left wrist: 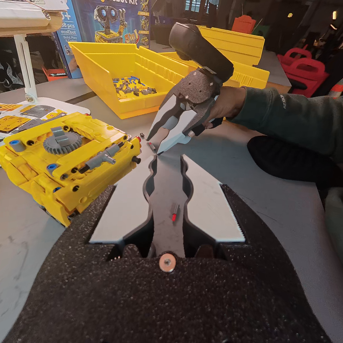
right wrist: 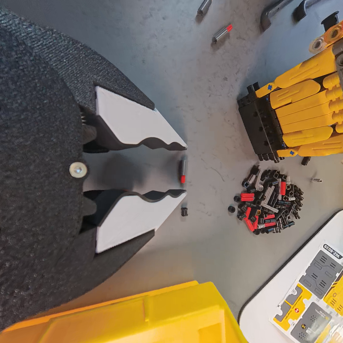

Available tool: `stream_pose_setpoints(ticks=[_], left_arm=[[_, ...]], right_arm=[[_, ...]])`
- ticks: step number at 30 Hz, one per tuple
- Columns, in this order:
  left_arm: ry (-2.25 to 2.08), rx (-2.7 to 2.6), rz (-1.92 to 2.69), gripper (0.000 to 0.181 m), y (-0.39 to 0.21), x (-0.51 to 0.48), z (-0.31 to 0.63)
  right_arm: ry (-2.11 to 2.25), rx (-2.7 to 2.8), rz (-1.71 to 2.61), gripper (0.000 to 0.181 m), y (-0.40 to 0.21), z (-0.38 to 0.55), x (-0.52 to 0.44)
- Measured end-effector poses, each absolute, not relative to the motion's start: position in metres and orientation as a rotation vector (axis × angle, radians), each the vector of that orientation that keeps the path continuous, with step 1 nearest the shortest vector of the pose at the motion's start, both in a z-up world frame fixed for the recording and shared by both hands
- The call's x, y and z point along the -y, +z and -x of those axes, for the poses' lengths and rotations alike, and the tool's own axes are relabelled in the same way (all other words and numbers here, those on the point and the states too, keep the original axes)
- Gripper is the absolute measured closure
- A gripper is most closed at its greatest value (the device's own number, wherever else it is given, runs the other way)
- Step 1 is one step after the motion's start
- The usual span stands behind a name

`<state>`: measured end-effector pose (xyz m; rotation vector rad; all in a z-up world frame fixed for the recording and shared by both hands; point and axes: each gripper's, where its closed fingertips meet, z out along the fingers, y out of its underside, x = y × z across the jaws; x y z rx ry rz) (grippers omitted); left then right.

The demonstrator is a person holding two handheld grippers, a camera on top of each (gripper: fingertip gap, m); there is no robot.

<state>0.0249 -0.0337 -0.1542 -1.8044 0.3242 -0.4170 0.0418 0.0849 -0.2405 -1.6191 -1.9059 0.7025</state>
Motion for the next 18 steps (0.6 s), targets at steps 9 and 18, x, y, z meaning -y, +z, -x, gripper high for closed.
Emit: stream_pose_setpoints(ticks=[9, 18], left_arm=[[-0.512, -0.302, 1.791, 0.159, -0.151, 0.038, -0.030], [-1.213, -0.005, 1.565, 0.157, -0.117, 0.046, -0.041]], right_arm=[[0.813, 1.922, 1.337, 0.158, -0.210, -0.037, -0.061], [0.885, 1.765, 0.557, 0.159, -0.112, -0.039, 0.045]])
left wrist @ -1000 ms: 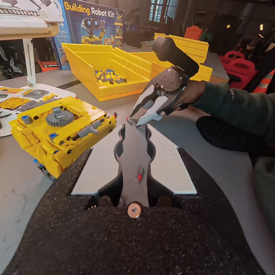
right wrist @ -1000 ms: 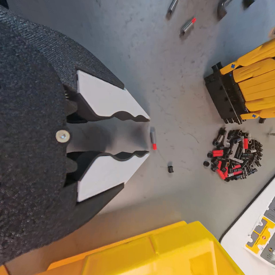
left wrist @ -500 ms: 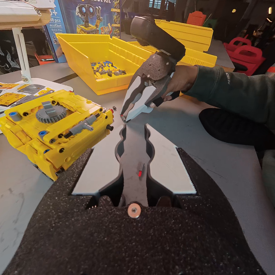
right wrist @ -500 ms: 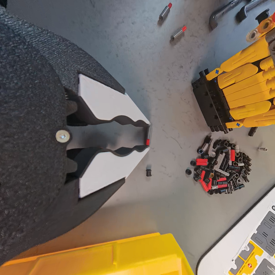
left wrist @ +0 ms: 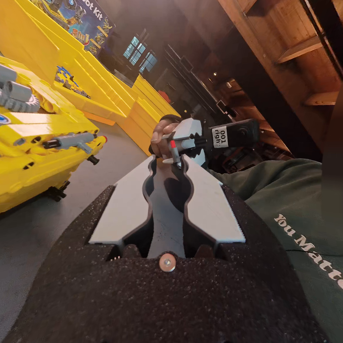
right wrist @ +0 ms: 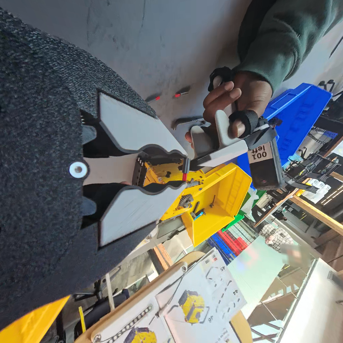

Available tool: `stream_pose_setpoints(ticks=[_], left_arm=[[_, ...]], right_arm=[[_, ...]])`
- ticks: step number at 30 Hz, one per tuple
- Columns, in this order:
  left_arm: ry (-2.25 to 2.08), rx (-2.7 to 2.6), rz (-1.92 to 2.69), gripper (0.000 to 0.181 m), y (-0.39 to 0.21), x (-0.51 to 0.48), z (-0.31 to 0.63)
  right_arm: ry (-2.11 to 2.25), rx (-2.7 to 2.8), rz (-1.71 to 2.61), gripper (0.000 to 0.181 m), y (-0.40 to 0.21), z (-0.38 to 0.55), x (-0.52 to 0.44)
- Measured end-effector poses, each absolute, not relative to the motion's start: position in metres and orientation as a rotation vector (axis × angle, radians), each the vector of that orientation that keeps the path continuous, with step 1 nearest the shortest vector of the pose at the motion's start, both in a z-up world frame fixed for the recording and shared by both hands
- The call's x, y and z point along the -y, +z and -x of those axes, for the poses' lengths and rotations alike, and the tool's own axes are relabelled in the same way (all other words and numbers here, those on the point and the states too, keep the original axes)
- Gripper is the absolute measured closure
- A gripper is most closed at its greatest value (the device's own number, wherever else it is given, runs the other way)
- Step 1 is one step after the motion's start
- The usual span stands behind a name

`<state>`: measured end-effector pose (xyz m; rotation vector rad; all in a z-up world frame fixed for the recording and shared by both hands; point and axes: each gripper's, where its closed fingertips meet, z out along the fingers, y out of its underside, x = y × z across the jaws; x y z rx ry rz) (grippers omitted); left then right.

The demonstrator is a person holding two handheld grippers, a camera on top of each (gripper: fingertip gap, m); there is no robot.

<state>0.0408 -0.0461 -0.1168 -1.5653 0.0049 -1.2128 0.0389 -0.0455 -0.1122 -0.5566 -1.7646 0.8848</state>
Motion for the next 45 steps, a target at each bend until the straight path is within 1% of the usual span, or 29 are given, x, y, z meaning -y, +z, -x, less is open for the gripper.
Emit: stream_pose_setpoints(ticks=[3, 4, 5, 16, 22, 25, 27, 30, 32, 36, 37, 39, 41, 45], left_arm=[[-1.285, -0.045, 1.553, 0.164, -0.114, 0.051, -0.050], [-1.287, -0.058, 1.553, 0.171, -0.114, 0.052, -0.053], [-1.282, -0.068, 1.553, 0.174, -0.113, 0.052, -0.055], [-1.299, -0.033, 1.560, 0.176, -0.119, 0.050, -0.050], [-1.265, -0.085, 1.590, 0.174, -0.122, 0.051, -0.055], [-1.254, -0.136, 1.640, 0.171, -0.127, 0.053, -0.058], [-1.174, -0.178, 1.732, 0.163, -0.139, 0.052, -0.053], [-0.936, -0.251, 1.829, 0.161, -0.147, 0.050, -0.032], [-0.795, -0.316, 1.839, 0.159, -0.139, 0.053, -0.020], [-0.521, -0.395, 1.824, 0.156, -0.117, 0.062, 0.009], [-0.447, -0.416, 1.847, 0.154, -0.117, 0.066, 0.018], [-0.346, -0.462, 1.902, 0.156, -0.122, 0.076, 0.033], [-0.342, -0.520, 1.985, 0.157, -0.137, 0.088, 0.036], [-0.268, -0.664, 2.222, 0.158, -0.196, 0.103, 0.035]], right_arm=[[0.851, 1.778, 0.518, 0.159, -0.113, -0.038, 0.056], [0.853, 1.782, 0.509, 0.160, -0.114, -0.038, 0.059], [0.844, 1.785, 0.506, 0.160, -0.114, -0.038, 0.059], [0.798, 1.757, 0.513, 0.157, -0.120, -0.034, 0.058], [0.925, 1.802, 0.574, 0.158, -0.122, -0.038, 0.060], [1.040, 1.934, 0.614, 0.158, -0.134, -0.050, 0.066], [1.068, 2.088, 0.673, 0.157, -0.155, -0.061, 0.068], [0.994, 2.286, 0.784, 0.157, -0.198, -0.073, 0.062], [0.923, 2.370, 0.841, 0.157, -0.221, -0.076, 0.056], [0.859, 2.436, 0.894, 0.157, -0.240, -0.076, 0.052], [0.868, 2.439, 0.905, 0.157, -0.240, -0.076, 0.052], [0.877, 2.441, 0.927, 0.157, -0.241, -0.076, 0.051], [0.883, 2.435, 0.939, 0.157, -0.241, -0.076, 0.051], [0.870, 2.428, 0.957, 0.156, -0.240, -0.077, 0.047]])
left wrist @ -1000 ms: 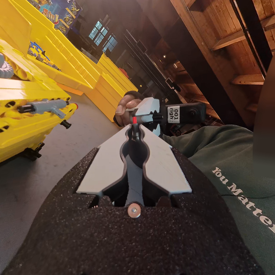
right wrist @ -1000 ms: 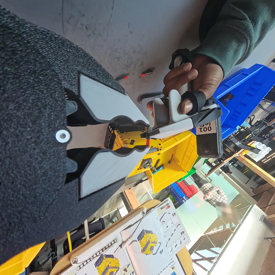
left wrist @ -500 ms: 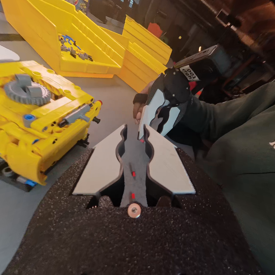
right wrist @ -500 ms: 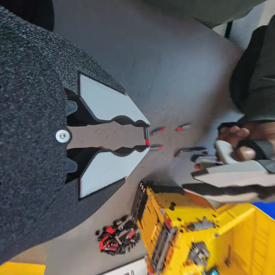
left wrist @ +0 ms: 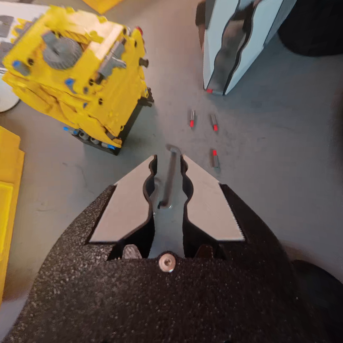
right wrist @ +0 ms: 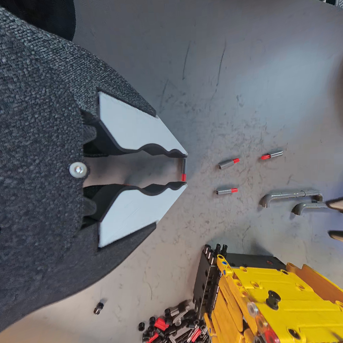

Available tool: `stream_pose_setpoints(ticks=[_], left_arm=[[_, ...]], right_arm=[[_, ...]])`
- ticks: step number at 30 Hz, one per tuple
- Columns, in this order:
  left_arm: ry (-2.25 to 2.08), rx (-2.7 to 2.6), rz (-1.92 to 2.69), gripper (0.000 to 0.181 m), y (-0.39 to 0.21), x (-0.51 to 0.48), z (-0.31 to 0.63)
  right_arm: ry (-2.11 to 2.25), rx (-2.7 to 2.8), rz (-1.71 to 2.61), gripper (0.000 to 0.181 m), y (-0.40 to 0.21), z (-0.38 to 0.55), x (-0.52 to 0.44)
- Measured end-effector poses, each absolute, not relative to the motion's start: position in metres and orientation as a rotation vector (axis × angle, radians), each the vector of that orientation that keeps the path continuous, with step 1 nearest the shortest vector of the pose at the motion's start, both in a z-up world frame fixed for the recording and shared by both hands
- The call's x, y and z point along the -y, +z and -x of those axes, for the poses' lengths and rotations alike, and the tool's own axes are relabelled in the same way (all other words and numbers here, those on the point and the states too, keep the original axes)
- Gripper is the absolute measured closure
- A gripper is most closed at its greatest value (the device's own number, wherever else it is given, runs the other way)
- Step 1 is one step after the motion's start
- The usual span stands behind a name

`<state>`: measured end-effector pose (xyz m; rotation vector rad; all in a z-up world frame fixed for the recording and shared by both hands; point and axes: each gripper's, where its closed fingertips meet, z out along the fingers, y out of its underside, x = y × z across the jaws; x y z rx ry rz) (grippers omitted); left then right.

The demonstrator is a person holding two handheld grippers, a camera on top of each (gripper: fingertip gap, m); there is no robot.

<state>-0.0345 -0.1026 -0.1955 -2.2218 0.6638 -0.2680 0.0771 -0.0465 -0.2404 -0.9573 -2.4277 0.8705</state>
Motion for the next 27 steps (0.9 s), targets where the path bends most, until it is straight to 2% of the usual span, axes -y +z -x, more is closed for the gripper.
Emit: stream_pose_setpoints(ticks=[5, 10, 14, 20, 24, 27], left_arm=[[-0.197, -0.788, 2.355, 0.161, -0.231, 0.105, 0.027], [-0.168, -0.839, 2.380, 0.175, -0.244, 0.105, 0.025], [-0.098, -0.910, 2.328, 0.175, -0.239, 0.104, 0.021], [-0.179, -0.959, 2.073, 0.175, -0.197, 0.098, -0.020], [-0.270, -1.070, 2.032, 0.175, -0.199, 0.104, -0.056], [-0.334, -1.190, 2.017, 0.175, -0.206, 0.112, -0.089]], right_arm=[[0.868, 2.426, 1.013, 0.154, -0.239, -0.084, 0.039], [0.836, 2.430, 1.045, 0.154, -0.238, -0.088, 0.033], [0.845, 2.451, 1.083, 0.155, -0.241, -0.090, 0.037], [0.875, 2.451, 1.219, 0.155, -0.240, -0.089, 0.042], [0.869, 2.436, 1.287, 0.155, -0.242, -0.085, 0.046], [0.860, 2.403, 1.351, 0.162, -0.242, -0.080, 0.044]])
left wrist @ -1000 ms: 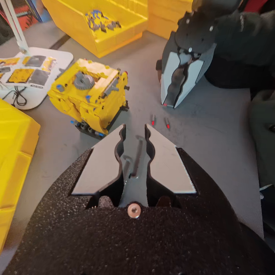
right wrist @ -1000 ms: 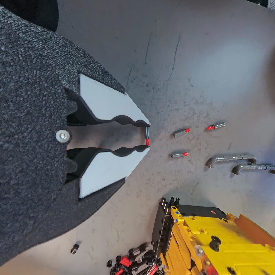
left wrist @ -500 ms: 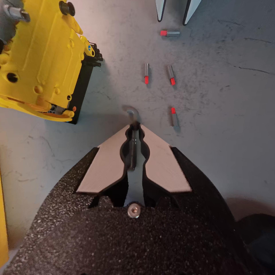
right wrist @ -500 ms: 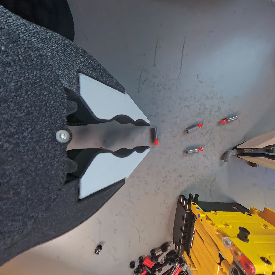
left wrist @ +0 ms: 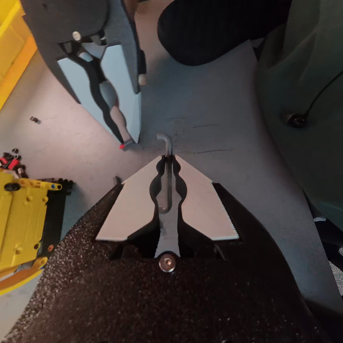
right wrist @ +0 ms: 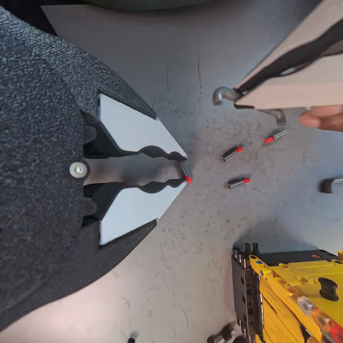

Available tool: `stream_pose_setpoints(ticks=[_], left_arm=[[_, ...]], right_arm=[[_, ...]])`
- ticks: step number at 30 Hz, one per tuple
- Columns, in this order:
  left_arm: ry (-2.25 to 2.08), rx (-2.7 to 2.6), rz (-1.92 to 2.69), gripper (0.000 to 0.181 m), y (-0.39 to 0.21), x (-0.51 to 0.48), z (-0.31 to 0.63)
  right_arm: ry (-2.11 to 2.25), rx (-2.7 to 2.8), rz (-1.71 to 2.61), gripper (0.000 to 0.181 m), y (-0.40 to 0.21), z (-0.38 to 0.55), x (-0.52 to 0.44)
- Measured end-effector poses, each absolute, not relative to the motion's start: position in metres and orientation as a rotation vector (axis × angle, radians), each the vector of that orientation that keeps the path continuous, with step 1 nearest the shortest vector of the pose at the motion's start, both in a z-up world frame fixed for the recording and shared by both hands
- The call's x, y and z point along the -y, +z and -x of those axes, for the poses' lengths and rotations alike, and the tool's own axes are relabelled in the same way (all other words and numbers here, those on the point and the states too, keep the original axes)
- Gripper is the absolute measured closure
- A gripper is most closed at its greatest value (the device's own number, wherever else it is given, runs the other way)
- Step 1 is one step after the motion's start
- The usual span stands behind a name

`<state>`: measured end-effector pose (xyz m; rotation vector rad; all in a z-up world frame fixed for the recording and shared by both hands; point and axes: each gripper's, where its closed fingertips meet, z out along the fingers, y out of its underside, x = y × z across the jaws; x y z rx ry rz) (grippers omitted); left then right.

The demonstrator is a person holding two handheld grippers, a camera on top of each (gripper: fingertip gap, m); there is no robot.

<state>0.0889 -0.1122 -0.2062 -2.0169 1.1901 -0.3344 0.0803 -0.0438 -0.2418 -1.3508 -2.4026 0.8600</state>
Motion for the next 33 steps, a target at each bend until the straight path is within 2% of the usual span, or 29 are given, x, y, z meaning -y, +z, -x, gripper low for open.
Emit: stream_pose_setpoints(ticks=[10, 22, 33], left_arm=[[-0.379, -1.415, 1.993, 0.175, -0.234, 0.125, -0.137], [-0.368, -1.410, 2.017, 0.170, -0.243, 0.123, -0.129], [-0.399, -1.379, 2.030, 0.176, -0.243, 0.127, -0.120]], right_arm=[[0.815, 2.458, 1.241, 0.165, -0.242, -0.091, 0.035], [0.871, 2.548, 1.067, 0.165, -0.242, -0.112, 0.039], [0.902, 2.547, 1.069, 0.164, -0.243, -0.111, 0.041]])
